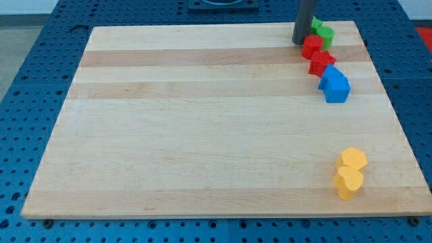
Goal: Slide the green circle to the right side of the board
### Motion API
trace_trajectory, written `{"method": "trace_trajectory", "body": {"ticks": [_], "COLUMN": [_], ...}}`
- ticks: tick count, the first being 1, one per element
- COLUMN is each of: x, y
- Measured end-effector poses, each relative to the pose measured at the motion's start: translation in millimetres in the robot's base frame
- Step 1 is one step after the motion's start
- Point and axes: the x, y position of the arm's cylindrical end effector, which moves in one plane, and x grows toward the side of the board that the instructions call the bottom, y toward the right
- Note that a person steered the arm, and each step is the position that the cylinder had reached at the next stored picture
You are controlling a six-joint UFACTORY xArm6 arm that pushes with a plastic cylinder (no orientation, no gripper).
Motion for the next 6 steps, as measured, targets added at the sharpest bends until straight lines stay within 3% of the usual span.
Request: {"method": "trace_trajectory", "body": {"ticks": [5,6], "x": [3,3], "y": [55,13]}}
